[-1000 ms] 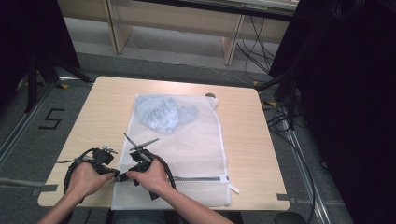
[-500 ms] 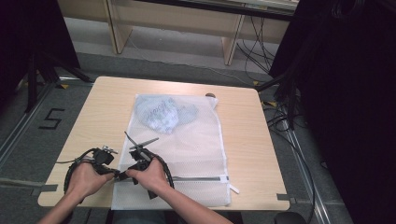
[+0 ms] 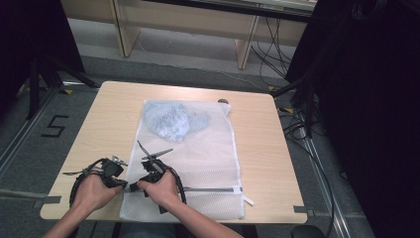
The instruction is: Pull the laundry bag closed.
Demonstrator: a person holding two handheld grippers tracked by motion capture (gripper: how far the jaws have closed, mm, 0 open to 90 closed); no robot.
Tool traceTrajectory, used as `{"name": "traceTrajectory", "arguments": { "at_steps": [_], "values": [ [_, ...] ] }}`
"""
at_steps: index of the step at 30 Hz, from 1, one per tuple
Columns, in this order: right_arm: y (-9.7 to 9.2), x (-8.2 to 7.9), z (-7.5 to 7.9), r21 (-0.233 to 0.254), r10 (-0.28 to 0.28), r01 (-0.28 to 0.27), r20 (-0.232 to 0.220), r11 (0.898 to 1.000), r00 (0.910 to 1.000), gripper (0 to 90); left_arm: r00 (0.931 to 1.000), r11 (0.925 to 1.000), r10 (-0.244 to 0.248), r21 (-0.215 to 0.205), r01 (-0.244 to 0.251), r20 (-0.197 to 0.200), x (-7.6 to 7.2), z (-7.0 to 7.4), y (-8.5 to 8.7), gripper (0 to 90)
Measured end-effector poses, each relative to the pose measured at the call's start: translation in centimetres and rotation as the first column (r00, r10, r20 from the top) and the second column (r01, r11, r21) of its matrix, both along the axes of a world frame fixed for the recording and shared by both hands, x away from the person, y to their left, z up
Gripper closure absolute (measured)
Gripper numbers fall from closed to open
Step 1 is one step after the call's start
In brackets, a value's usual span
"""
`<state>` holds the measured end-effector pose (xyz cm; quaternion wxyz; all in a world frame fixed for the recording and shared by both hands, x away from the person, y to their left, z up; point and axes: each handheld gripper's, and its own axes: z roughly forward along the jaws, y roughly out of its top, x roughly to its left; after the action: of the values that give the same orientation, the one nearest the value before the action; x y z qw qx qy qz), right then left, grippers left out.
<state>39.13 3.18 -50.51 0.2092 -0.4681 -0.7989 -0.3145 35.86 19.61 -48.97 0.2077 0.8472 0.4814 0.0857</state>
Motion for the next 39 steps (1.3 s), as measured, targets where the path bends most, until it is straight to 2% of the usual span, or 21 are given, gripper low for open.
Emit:
{"name": "traceTrajectory", "arguments": {
  "at_steps": [1, 2, 6, 8, 9, 15, 16, 18, 21, 25, 27, 28, 29, 31, 32, 39],
  "values": [
    [0.1, -0.1, 0.1, 0.0, -0.001, 0.001, -0.001, 1.0, 1.0, 86.9, 1.0, 1.0, -0.003, 0.001, 0.003, 0.0, 0.0, 0.0, 0.0, 90.0],
    [0.1, 0.1, -0.3, 0.018, 0.023, -0.024, 0.062, 1.0, 0.9978, 86.9, 1.0, 1.0, -0.003, 0.003, 0.003, 0.003, 0.0, 0.0, 0.0, 90.0],
    [0.0, 0.1, 0.0, 0.001, 0.026, -0.027, 0.079, 1.0, 0.9966, 87.0, 1.0, 0.9999, -0.001, 0.016, 0.001, 0.008, 0.0, 0.0, -0.2, 90.0],
    [-0.1, 0.0, 0.1, -0.018, 0.014, -0.013, 0.073, 1.0, 0.9973, 87.1, 0.9999, 1.0, -0.003, 0.006, 0.003, 0.011, -0.1, -0.1, -0.2, 90.0],
    [-0.1, 0.1, 0.1, -0.011, 0.016, -0.015, 0.078, 1.0, 0.9968, 87.1, 0.9998, 0.9996, -0.021, 0.019, 0.021, 0.001, 0.0, 0.1, -0.1, 90.0],
    [-0.2, 0.1, 0.2, -0.011, 0.021, -0.021, 0.078, 1.0, 0.9967, 87.0, 1.0, 1.0, 0.002, 0.007, -0.002, 0.009, 0.0, -0.1, -0.1, 90.0],
    [-0.2, 0.1, 0.3, -0.011, 0.019, -0.018, 0.065, 1.0, 0.9977, 87.0, 0.9999, 1.0, 0.003, 0.0, -0.003, 0.013, -0.1, -0.1, -0.1, 90.0],
    [-0.4, 0.2, 0.2, -0.012, 0.025, -0.024, 0.069, 1.0, 0.9973, 87.0, 0.9999, 0.9999, -0.012, 0.008, 0.012, 0.005, -0.1, 0.0, 0.1, 90.0],
    [-0.5, 0.1, 0.2, -0.014, 0.027, -0.026, 0.078, 1.0, 0.9966, 87.0, 0.9999, 1.0, 0.003, 0.002, -0.003, 0.013, -0.1, -0.1, -0.1, 90.0],
    [-0.5, 0.0, 0.5, -0.022, 0.039, -0.037, 0.077, 0.999, 0.9963, 87.0, 1.0, 1.0, 0.007, -0.006, -0.007, 0.006, 0.0, -0.1, 0.0, 90.0],
    [-0.6, 0.0, 0.7, -0.035, 0.039, -0.036, 0.084, 0.999, 0.9957, 87.0, 0.9999, 0.9999, -0.01, 0.005, 0.01, -0.005, 0.0, 0.1, 0.1, 90.0],
    [-0.6, 0.1, 0.7, -0.03, 0.045, -0.043, 0.094, 0.999, 0.9946, 87.0, 1.0, 1.0, -0.001, 0.0, 0.001, 0.0, 0.0, 0.0, 0.0, 90.0],
    [-0.6, 0.0, 0.8, -0.033, 0.038, -0.035, 0.084, 0.999, 0.9957, 87.0, 1.0, 1.0, 0.006, -0.007, -0.006, 0.001, 0.0, 0.0, 0.0, 90.0],
    [-0.6, 0.0, 0.7, -0.036, 0.042, -0.038, 0.095, 0.999, 0.9946, 87.0, 0.9999, 1.0, 0.002, 0.006, -0.002, -0.01, 0.0, 0.1, 0.1, 90.0],
    [-0.6, -0.1, 0.8, -0.034, 0.037, -0.034, 0.088, 0.999, 0.9955, 87.0, 0.9999, 0.9998, 0.016, -0.009, -0.016, 0.002, 0.0, -0.1, 0.0, 90.0],
    [-0.8, -0.3, 0.7, -0.03, 0.034, -0.031, 0.092, 0.999, 0.9952, 87.0, 1.0, 1.0, -0.002, -0.002, 0.002, -0.006, 0.0, 0.0, 0.1, 90.0]
  ]
}}
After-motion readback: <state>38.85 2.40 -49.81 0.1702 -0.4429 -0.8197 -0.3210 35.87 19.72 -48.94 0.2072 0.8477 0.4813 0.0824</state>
